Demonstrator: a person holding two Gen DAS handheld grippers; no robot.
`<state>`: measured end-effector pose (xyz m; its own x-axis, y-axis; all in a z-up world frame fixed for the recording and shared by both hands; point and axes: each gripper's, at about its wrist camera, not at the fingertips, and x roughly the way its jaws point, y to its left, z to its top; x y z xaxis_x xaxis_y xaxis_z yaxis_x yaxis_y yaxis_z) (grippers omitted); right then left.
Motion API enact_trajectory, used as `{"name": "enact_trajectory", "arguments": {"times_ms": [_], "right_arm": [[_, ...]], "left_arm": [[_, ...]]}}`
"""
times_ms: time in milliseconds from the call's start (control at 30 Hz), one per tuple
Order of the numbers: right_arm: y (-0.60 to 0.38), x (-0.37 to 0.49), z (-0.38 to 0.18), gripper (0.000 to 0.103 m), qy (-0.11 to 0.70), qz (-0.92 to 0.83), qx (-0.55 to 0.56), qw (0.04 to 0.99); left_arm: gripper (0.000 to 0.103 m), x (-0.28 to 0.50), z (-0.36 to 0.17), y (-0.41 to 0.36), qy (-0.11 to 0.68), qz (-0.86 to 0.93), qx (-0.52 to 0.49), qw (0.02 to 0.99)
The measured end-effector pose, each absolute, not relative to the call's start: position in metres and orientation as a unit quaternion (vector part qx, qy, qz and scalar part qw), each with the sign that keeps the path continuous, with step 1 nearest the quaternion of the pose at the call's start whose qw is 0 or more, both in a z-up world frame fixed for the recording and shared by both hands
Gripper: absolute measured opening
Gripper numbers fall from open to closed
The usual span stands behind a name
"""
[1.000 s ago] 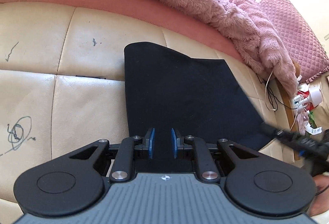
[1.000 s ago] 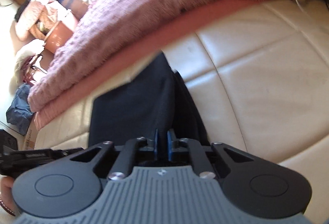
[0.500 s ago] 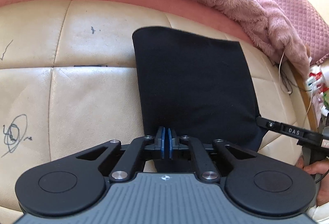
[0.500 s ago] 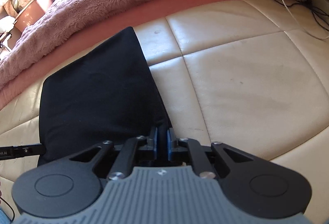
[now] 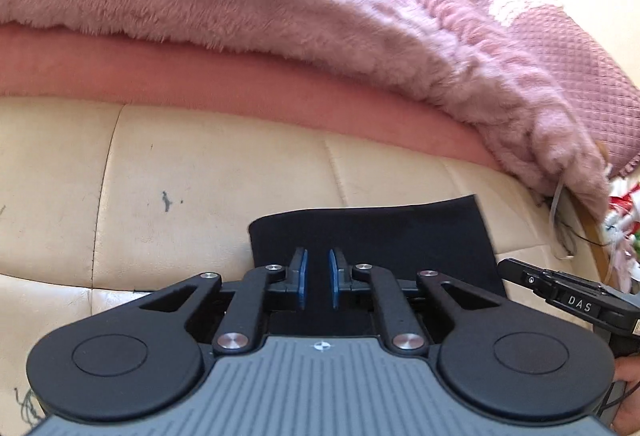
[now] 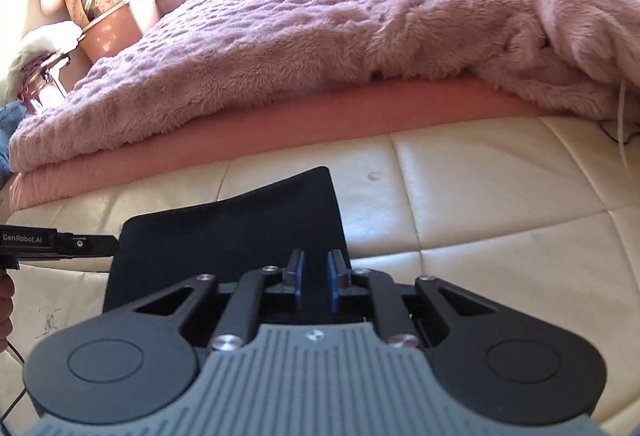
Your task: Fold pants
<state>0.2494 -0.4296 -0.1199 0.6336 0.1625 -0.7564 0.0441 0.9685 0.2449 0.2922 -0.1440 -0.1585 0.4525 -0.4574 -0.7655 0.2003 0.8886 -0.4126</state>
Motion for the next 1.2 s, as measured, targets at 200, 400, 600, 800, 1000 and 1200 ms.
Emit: {"name": "enact_trajectory", "arguments": {"times_ms": [200,400,600,800,1000,1200], "right_arm": [[-0.439,0.261,-0.145,0.009,0.439,0.025,0.140,0.887],[-0.455,0.262,-0.140,0.027,0.444,0.029,0.183,0.877],[-0.490,0.252,-0.142,0.046,0.474,0.073,0.292,0.827],[-0.507,0.243,-0.161,0.054,0.512,0.092,0.349,0.779],[-0.510,0.251,-0.177,0.055,0.532,0.122,0.366,0.754],[-0.506,0.264,-0.188,0.055,0.529,0.146,0.387,0.741]], "left_arm": [[0.006,0.304,-0.184,-0.143,0.498,-0.190,-0.136,0.835],[0.016,0.300,-0.167,-0.128,0.483,-0.191,-0.175,0.836],[0.052,0.274,-0.164,-0.101,0.481,-0.191,-0.229,0.825],[0.052,0.257,-0.195,-0.081,0.508,-0.190,-0.299,0.785],[0.052,0.256,-0.208,-0.087,0.522,-0.203,-0.304,0.771],[0.052,0.259,-0.212,-0.093,0.517,-0.214,-0.297,0.773]]}}
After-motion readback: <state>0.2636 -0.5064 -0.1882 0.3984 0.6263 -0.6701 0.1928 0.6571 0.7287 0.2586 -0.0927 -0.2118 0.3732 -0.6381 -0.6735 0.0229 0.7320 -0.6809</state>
